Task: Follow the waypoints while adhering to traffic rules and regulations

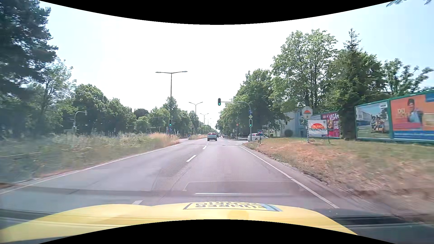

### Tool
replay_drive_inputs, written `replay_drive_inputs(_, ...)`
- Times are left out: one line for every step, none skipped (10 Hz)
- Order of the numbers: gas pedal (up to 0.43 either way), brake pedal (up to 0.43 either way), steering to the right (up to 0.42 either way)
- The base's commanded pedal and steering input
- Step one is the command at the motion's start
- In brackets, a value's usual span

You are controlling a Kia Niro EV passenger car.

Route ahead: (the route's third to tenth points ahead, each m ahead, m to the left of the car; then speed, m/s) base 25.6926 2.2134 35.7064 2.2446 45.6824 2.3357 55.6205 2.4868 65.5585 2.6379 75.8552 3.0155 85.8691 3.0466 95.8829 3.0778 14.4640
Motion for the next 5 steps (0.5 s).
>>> replay_drive_inputs(0.028, 0.0, -0.002)
replay_drive_inputs(0.028, 0.0, -0.003)
replay_drive_inputs(0.028, 0.0, -0.004)
replay_drive_inputs(0.039, 0.0, -0.004)
replay_drive_inputs(0.039, 0.0, -0.005)
